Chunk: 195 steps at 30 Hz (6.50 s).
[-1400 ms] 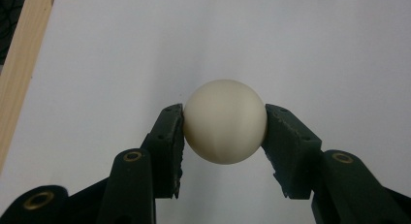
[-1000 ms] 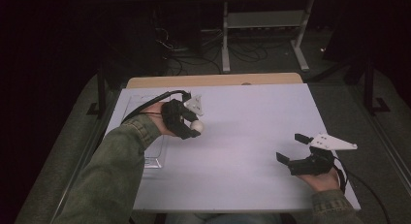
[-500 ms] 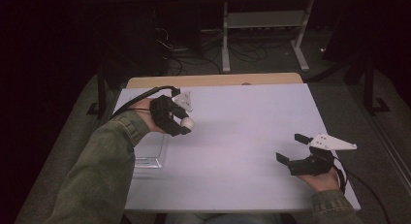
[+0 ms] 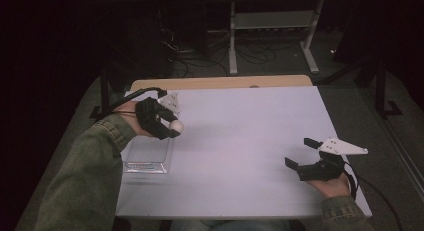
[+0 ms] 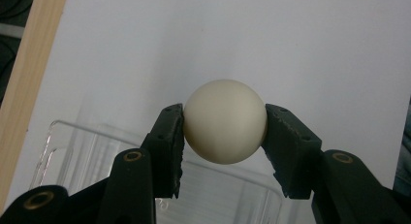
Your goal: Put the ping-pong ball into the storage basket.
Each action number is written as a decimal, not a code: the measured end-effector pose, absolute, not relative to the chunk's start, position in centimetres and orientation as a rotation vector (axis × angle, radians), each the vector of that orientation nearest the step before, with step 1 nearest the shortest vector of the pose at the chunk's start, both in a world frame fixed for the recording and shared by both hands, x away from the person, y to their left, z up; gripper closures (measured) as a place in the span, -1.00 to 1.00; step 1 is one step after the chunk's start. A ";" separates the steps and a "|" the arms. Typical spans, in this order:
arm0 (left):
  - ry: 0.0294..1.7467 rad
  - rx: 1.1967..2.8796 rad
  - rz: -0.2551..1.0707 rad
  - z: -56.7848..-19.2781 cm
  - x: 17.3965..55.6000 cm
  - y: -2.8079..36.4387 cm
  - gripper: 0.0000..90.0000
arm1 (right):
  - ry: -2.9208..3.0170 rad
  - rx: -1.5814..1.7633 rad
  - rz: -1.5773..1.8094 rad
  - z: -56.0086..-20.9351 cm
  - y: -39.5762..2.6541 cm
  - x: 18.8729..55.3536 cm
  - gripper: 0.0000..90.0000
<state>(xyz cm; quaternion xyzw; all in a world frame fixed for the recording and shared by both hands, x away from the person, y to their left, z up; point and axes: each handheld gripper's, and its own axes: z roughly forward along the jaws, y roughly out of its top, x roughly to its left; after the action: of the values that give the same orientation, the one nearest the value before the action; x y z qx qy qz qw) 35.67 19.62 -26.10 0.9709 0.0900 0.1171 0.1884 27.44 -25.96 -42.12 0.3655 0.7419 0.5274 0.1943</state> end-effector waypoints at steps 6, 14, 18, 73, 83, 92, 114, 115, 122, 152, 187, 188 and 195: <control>0.266 2.750 0.336 -26.1 35.3 20.6 0.13 | 2.081 1.025 1.475 -42.1 -26.0 27.4 -1.00; 0.301 2.755 0.352 -25.7 35.1 22.0 0.13 | 2.091 1.019 1.467 -42.2 -25.8 27.4 -1.00; 0.302 2.755 0.359 -25.5 34.8 22.6 0.13 | 2.089 1.022 1.468 -42.2 -25.8 27.4 -1.00; 0.322 2.874 0.294 -29.0 35.5 23.2 0.13 | 2.099 1.023 1.462 -42.3 -25.8 27.5 -1.00; 0.333 2.872 0.259 -30.3 35.7 23.5 0.13 | 2.099 1.023 1.455 -42.3 -25.8 27.5 -1.00; 0.359 2.880 0.235 -31.8 35.9 23.9 0.13 | 2.103 1.024 1.452 -42.4 -25.8 27.5 -1.00; 0.356 2.945 0.172 -34.4 36.4 23.3 0.13 | 2.104 1.027 1.454 -42.4 -25.8 27.5 -1.00; 0.357 2.945 0.172 -34.5 36.4 23.3 0.13 | 2.104 1.026 1.453 -42.4 -25.8 27.5 -1.00; 0.358 2.959 0.163 -35.0 36.5 23.3 0.13 | 2.107 1.028 1.451 -42.5 -25.8 27.6 -1.00; 0.386 2.987 0.085 -37.0 37.5 23.4 0.12 | 2.110 1.027 1.448 -42.5 -25.8 27.6 -1.00; 0.495 2.948 0.157 -36.2 37.8 24.4 -0.23 | 2.117 1.025 1.445 -42.5 -25.7 27.6 -1.00; 0.496 2.946 0.156 -36.1 37.8 24.4 -0.27 | 2.116 1.027 1.446 -42.5 -25.7 27.6 -1.00; 0.527 2.932 0.150 -35.5 37.7 24.4 -0.46 | 2.117 1.023 1.451 -42.5 -25.7 27.6 -1.00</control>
<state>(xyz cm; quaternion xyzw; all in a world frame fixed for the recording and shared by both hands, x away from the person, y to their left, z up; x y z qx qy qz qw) 37.70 24.43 -35.54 0.9799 0.1762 0.0503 0.0791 27.55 -25.72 -42.49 0.3636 0.7525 0.5157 0.1884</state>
